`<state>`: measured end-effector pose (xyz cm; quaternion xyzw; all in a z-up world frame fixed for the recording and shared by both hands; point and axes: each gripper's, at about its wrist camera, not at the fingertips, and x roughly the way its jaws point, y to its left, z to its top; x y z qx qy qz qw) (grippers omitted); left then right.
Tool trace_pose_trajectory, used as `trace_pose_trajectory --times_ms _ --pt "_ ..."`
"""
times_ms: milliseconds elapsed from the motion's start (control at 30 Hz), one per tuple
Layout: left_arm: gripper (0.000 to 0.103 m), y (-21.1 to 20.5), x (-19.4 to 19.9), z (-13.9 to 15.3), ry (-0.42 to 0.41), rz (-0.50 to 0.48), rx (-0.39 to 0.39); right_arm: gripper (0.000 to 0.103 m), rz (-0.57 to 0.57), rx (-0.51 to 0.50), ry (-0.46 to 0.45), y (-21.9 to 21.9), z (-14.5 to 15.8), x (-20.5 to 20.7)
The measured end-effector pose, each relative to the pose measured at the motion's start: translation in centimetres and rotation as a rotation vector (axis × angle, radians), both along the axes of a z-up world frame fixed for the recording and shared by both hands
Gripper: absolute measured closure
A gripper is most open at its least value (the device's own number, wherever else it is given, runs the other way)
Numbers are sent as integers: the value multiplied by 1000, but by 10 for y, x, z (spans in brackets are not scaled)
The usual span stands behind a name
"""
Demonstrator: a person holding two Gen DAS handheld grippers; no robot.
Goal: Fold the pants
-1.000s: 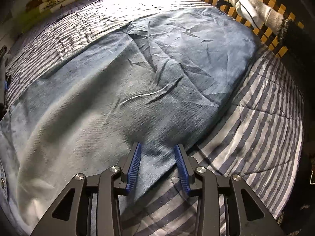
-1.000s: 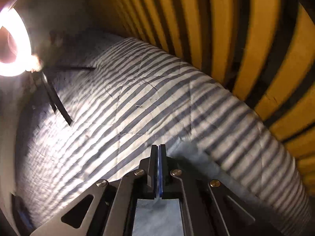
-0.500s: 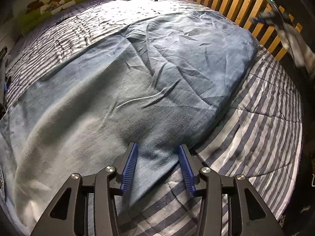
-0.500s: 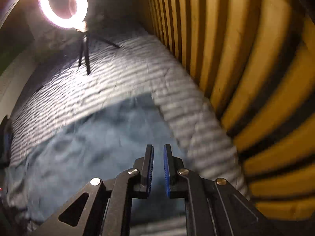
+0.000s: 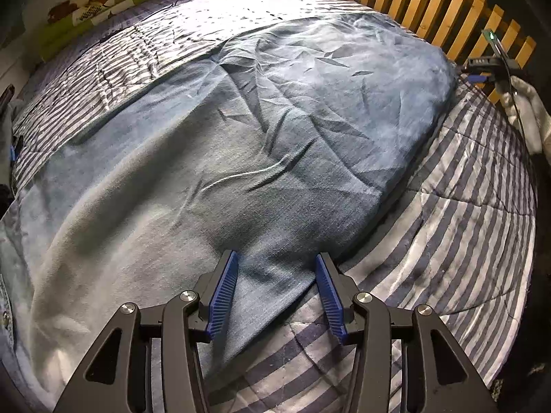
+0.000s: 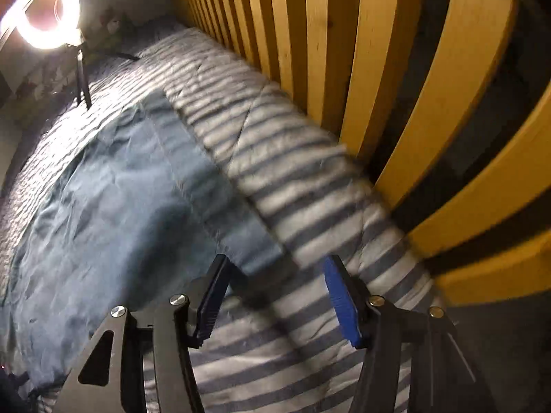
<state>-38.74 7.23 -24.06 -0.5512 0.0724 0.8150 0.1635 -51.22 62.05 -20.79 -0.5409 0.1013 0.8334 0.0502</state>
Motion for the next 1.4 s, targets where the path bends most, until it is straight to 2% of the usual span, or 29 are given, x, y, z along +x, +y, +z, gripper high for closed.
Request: trace_pose_trajectory --times_ms 33,67,100,133,167,200,300,433,533,567,633,667,700,767,833,933,1000,1067,1167,1200,1233,1267,1333,1400 --pt "52 0 0 0 0 3 -1 48 -1 -17 -6 -2 -5 -1" --pt "52 1 0 0 0 3 -3 53 -3 6 28 -6 0 -2" --pt "52 1 0 0 1 3 -6 71 16 12 34 -11 1 -4" --pt "52 2 0 0 1 5 -8 84 39 -3 40 -14 2 -5" --pt "52 2 0 0 1 5 -9 91 58 -24 43 -18 7 -8" --pt "52 1 0 -1 1 4 -10 99 54 1 54 -21 13 -9" --pt "52 2 -1 -1 2 5 -8 99 80 0 127 -30 39 -11" --pt "52 2 -1 -1 5 0 -11 99 113 -94 180 -50 74 -27" --pt "52 2 -1 -1 5 1 -10 96 226 -192 184 -85 93 -43" --pt "52 2 -1 -1 4 1 -11 95 313 -245 168 -101 98 -49" --pt "52 2 -1 -1 5 0 -10 86 372 -262 156 -117 103 -60" --pt "52 2 -1 -1 6 -1 -10 72 359 -239 176 -117 109 -58" --pt "52 2 -1 -1 7 -3 -9 65 341 -227 209 -112 114 -53" --pt "52 2 -1 -1 12 -6 -4 65 265 -200 266 -89 118 -40" --pt "51 1 -1 -1 18 -9 2 65 146 -178 253 -57 108 -25" --pt "46 2 0 -2 20 -21 13 65 4 -86 135 -19 65 -14" --pt "42 6 2 -3 30 -37 -5 65 -47 -80 55 -4 36 -16" --pt "41 11 3 -4 41 -55 -34 65 -57 -88 58 0 20 -20" --pt "41 8 2 -4 30 -49 -15 65 -66 -81 52 -3 4 -29" --pt "41 7 1 -4 27 -50 -14 68 -60 -48 71 -9 5 -28" --pt "41 8 1 -4 26 -51 -18 75 -19 -12 57 -20 4 -29" --pt "41 9 0 -4 26 -54 -26 93 15 11 52 -26 8 -27" --pt "41 10 0 -4 25 -56 -31 94 65 63 41 -33 15 -22" --pt "41 9 0 -4 23 -53 -25 94 43 165 43 -27 28 -18"
